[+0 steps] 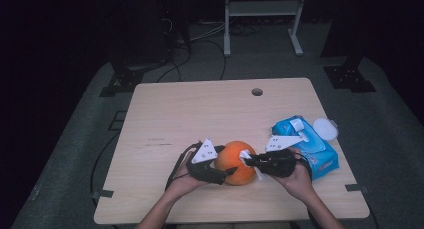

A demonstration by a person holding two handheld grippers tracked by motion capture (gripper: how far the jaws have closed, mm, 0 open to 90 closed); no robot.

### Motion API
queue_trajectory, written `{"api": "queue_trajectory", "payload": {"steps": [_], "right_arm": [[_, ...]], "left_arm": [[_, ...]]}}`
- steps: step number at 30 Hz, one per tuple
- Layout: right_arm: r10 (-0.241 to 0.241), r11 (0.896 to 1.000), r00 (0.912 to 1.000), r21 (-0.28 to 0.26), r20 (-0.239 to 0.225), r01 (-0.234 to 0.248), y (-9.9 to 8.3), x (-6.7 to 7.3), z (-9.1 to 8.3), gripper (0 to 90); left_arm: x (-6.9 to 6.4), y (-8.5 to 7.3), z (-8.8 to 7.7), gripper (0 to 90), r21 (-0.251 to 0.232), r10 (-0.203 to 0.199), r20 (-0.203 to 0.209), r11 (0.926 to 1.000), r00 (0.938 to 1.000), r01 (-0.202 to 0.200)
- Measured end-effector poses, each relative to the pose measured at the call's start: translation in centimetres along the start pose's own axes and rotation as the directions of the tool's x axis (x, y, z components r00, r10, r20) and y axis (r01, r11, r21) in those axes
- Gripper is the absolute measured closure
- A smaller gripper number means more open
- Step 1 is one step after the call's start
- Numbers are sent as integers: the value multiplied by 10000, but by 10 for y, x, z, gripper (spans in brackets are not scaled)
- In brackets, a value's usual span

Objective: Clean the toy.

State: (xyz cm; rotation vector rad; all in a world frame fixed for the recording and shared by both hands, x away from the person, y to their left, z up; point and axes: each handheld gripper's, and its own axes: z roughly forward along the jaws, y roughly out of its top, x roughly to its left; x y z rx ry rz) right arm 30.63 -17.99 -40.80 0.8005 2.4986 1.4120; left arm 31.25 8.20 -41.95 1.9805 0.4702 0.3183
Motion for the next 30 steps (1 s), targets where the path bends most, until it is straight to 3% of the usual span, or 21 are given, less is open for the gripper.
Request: {"api": "queue_trajectory", "payload": {"steps": [3, 5, 8, 10, 11, 14, 16, 18, 19, 21, 23, 26, 30], "right_arm": [[152, 9999, 9998, 60, 118, -153, -1, -4, -2, 821], [123, 9998, 9998, 141, 167, -126, -2, -3, -2, 820], [-155, 9998, 9996, 92, 253, 153, 4, 5, -3, 820], [-220, 9996, 9997, -153, 88, 221, 11, 10, -6, 820], [-383, 9990, 9993, -248, 40, 384, 14, 13, -7, 820], [-736, 9964, 9973, -412, 20, 736, 21, 20, -12, 820], [-747, 9965, 9971, -360, 119, 750, 19, 18, -14, 820], [-555, 9982, 9982, -236, 226, 560, 14, 11, -14, 820], [-467, 9988, 9984, -120, 306, 471, 11, 8, -14, 821], [-229, 9997, 9992, -24, 318, 230, 5, 2, -13, 820], [-166, 9999, 9994, 12, 317, 165, 5, 2, -13, 820], [-614, 9981, 9970, -11, 461, 615, 12, 13, -12, 819], [-1268, 9917, 9919, -192, 31, 1269, 24, 35, -10, 820]], "left_arm": [[10, -5, 2, 88, 101, -1109, 30, 9938, 9938, 1109], [12, -10, 4, 147, 244, -1271, 359, 9917, 9912, 1263], [6, -8, 3, 240, 177, -669, 194, 9976, 9976, 665], [-4, -3, 4, 269, 177, 242, 146, 9995, 9996, -245], [-10, -1, 4, 274, 260, 832, 124, 9962, 9965, -835], [-18, 2, 5, 275, 240, 1375, 180, 9902, 9903, -1379], [-15, 1, 4, 253, 90, 1067, 281, 9942, 9939, -1070], [-9, 0, 5, 182, 10, 319, 267, 9995, 9991, -320], [-5, -1, 6, 157, 17, -219, 250, 9998, 9994, 219], [-1, -3, 7, 145, 33, -695, 417, 9976, 9967, 694], [-3, -5, 8, 208, -7, -456, 419, 9990, 9981, 456], [-11, -1, 8, 243, -34, 188, 312, 9998, 9993, -187], [-26, 3, 10, 251, 56, 1363, 270, 9906, 9903, -1364]]}}
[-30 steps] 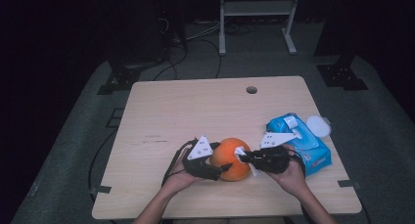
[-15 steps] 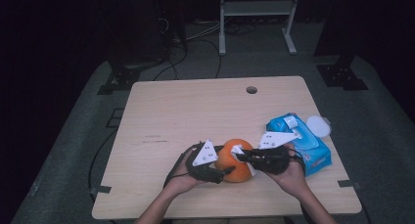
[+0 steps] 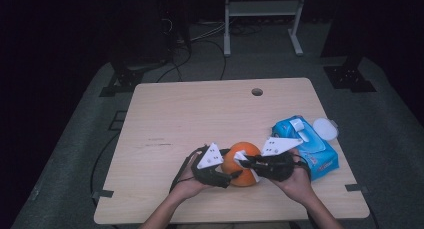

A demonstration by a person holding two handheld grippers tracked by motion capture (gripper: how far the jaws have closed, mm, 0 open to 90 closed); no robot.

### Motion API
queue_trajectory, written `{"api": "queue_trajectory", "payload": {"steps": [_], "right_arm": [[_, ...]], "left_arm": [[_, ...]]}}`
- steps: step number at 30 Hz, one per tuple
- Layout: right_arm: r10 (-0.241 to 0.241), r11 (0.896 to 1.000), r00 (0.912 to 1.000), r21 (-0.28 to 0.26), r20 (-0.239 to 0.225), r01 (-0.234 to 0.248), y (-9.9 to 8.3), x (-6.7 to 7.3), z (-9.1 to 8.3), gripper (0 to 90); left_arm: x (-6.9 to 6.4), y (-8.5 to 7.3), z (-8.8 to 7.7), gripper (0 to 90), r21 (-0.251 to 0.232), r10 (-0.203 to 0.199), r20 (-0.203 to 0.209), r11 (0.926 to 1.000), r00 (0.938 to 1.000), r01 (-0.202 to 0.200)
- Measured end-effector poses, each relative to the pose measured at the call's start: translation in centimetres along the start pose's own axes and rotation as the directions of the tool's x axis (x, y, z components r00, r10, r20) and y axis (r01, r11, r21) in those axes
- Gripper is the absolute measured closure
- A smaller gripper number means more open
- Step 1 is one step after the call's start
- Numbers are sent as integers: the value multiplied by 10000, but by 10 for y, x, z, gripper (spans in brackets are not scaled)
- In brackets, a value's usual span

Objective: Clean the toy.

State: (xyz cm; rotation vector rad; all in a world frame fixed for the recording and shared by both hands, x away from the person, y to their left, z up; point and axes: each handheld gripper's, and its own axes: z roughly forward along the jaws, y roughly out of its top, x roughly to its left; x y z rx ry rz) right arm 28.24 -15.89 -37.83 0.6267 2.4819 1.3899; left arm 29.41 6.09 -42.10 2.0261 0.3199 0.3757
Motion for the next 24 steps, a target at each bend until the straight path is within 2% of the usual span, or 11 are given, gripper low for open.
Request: {"api": "queue_trajectory", "payload": {"steps": [2, 6, 8, 10, 12, 14, 15, 19, 21, 22, 24], "right_arm": [[-241, 9997, 9997, 106, 39, 240, 3, 3, 0, 821], [74, 10000, 9994, 46, 326, -76, -3, -10, -7, 821], [515, 9986, 9980, 135, 355, -520, -10, -21, -10, 821], [739, 9970, 9966, 187, 374, -746, -16, -27, -11, 821], [820, 9963, 9958, 216, 403, -829, -17, -29, -14, 820], [833, 9962, 9956, 217, 433, -842, -17, -29, -14, 820], [823, 9963, 9957, 229, 423, -833, -17, -27, -14, 820], [439, 9987, 9986, 261, 292, -447, -9, -14, -10, 821], [177, 9994, 9998, 283, -20, -177, -4, -5, -7, 820], [119, 9996, 9995, 261, -279, -112, -2, -1, -5, 820], [-106, 9994, 9998, 335, -168, 112, 0, 2, -3, 820]], "left_arm": [[-4, 2, 0, 260, 103, 403, 25, 9991, 9992, -403], [1, -2, -2, 267, -19, 132, 230, 9999, 9996, -131], [5, -3, -2, 222, -269, -368, 464, 9989, 9982, 381], [12, -2, -3, 182, -406, -1338, 692, 9898, 9886, 1368], [19, -4, -1, 135, -146, -2312, 568, 9725, 9713, 2323], [20, -8, 2, 136, -95, -2854, 892, 9578, 9542, 2874], [18, -8, 3, 158, -55, -2757, 1019, 9606, 9558, 2777], [8, -3, 2, 227, 222, -1702, 707, 9854, 9829, 1690], [5, -2, 2, 259, 263, -1131, 654, 9934, 9914, 1116], [4, -2, 1, 272, 314, -986, 623, 9948, 9932, 968], [4, -2, 0, 292, 418, -788, 496, 9962, 9957, 768]]}}
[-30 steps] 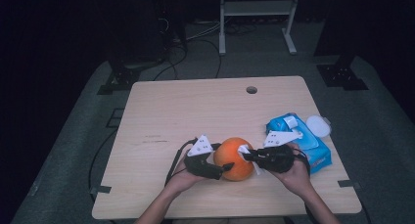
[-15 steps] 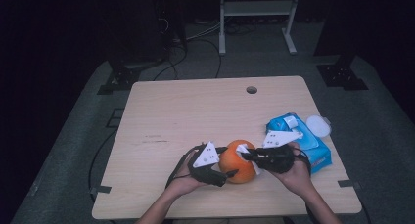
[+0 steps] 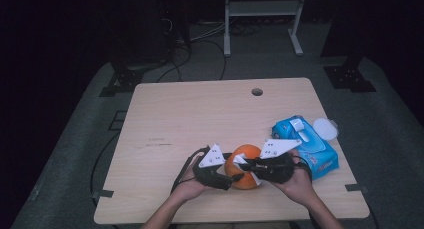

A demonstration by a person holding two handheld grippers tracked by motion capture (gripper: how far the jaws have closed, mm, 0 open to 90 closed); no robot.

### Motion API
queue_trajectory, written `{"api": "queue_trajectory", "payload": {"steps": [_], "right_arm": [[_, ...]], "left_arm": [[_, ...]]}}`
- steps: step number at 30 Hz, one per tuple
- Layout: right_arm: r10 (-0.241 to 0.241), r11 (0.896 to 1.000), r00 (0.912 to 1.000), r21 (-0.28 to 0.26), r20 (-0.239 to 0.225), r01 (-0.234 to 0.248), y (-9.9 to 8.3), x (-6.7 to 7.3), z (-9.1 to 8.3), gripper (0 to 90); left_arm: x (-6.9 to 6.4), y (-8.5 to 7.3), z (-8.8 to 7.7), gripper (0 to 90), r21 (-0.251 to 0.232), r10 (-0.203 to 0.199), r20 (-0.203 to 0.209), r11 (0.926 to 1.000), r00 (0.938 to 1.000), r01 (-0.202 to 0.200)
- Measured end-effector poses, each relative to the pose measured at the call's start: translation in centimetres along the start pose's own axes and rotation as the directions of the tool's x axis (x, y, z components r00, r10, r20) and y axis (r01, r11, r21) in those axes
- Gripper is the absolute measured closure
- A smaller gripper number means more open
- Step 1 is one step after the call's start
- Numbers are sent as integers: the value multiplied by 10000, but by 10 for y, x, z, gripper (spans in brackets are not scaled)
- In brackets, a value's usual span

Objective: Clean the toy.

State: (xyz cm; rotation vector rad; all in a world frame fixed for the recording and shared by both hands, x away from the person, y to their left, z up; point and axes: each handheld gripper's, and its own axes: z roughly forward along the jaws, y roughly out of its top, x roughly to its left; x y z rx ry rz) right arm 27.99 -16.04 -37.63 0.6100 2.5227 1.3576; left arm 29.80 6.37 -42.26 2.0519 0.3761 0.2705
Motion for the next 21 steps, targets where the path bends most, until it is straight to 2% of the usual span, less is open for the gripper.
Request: {"api": "queue_trajectory", "payload": {"steps": [2, 3, 4, 5, 6, 7, 8, 9, 13, 15, 18, 21], "right_arm": [[150, 9998, 9998, -129, 144, -148, -1, -7, -4, 821], [257, 9996, 9988, -150, 428, -251, -3, -13, -6, 821], [442, 9989, 9966, -161, 699, -432, -6, -20, -9, 820], [809, 9966, 9937, -211, 779, -795, -11, -28, -11, 820], [1233, 9923, 9900, -236, 683, -1220, -17, -36, -12, 820], [1485, 9888, 9873, -247, 566, -1473, -21, -40, -11, 820], [1821, 9830, 9825, -298, 387, -1810, -28, -46, -9, 820], [1913, 9813, 9809, -301, 337, -1904, -31, -48, -7, 820], [1909, 9814, 9805, -315, 457, -1896, -29, -47, -3, 820], [1878, 9820, 9813, -271, 434, -1867, -28, -44, -1, 820], [1784, 9839, 9837, -180, 219, -1780, -24, -36, -1, 820], [1447, 9894, 9895, -87, -5, -1447, -18, -25, 1, 819]], "left_arm": [[3, -2, -1, 303, -42, -104, 98, 9999, 9999, 105], [5, -3, -1, 303, -65, -202, 138, 9998, 9997, 203], [7, -4, -1, 302, -107, -340, 175, 9994, 9993, 342], [9, -5, -1, 299, -80, -445, 215, 9990, 9988, 447], [10, -5, -1, 285, -80, -552, 238, 9984, 9982, 554], [13, -5, 0, 267, 25, -848, 325, 9964, 9959, 848], [14, -5, 0, 217, 108, -1004, 383, 9949, 9942, 1001], [15, -4, 0, 190, 145, -1211, 476, 9926, 9915, 1205], [14, 0, 0, 121, 2, -1832, 603, 9830, 9812, 1835], [12, 1, 1, 115, 94, -1837, 485, 9830, 9818, 1835], [14, 0, 0, 139, 183, -1979, 442, 9802, 9792, 1973], [19, -3, -2, 149, 244, -2239, 561, 9745, 9730, 2229]]}}
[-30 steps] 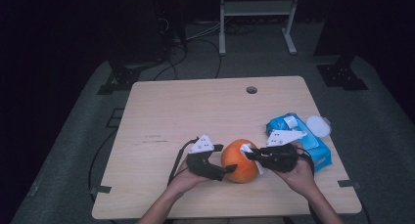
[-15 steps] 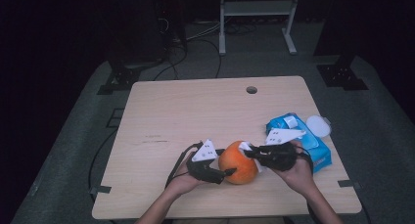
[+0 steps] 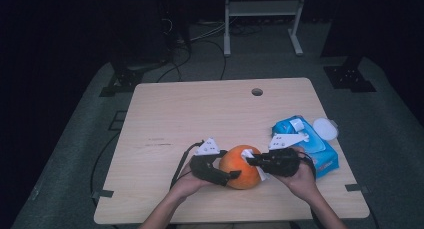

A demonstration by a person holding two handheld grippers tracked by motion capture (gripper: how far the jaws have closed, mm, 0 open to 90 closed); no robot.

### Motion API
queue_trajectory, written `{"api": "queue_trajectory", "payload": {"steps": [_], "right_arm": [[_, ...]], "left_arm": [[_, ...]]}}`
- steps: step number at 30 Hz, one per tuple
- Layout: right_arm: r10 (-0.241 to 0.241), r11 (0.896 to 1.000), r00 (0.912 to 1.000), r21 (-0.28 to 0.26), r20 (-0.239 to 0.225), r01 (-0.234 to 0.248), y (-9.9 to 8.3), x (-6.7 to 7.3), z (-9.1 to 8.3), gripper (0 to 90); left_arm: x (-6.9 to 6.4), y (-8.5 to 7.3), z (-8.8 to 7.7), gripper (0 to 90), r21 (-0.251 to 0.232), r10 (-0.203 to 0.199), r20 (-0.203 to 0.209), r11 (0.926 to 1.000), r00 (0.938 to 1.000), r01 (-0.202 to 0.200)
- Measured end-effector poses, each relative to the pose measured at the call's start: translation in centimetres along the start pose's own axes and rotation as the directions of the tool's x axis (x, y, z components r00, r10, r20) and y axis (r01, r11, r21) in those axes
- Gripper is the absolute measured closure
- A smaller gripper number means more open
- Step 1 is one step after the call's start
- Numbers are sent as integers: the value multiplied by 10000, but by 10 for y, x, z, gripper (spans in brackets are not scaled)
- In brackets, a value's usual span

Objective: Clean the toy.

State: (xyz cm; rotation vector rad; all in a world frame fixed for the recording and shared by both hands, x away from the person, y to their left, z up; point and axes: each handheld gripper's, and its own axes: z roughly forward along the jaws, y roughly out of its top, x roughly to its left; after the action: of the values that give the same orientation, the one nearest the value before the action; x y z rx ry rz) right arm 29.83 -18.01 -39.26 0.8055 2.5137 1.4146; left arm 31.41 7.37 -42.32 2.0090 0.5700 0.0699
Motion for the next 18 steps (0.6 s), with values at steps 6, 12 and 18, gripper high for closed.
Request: {"api": "queue_trajectory", "payload": {"steps": [6, 12, 18], "right_arm": [[-777, 9966, 9970, 267, 3, 777, 7, 19, 8, 819], [-1045, 9944, 9936, 176, 425, 1039, 8, 16, 2, 820], [-517, 9978, 9959, 454, 739, 485, -6, -2, 3, 819]], "left_arm": [[0, -1, -2, 175, 87, 339, -54, 9994, 9994, -338], [3, -3, -4, 236, 19, 784, -429, 9969, 9960, -784], [14, -5, -10, 246, -205, 286, -746, 9993, 9968, -303]]}}
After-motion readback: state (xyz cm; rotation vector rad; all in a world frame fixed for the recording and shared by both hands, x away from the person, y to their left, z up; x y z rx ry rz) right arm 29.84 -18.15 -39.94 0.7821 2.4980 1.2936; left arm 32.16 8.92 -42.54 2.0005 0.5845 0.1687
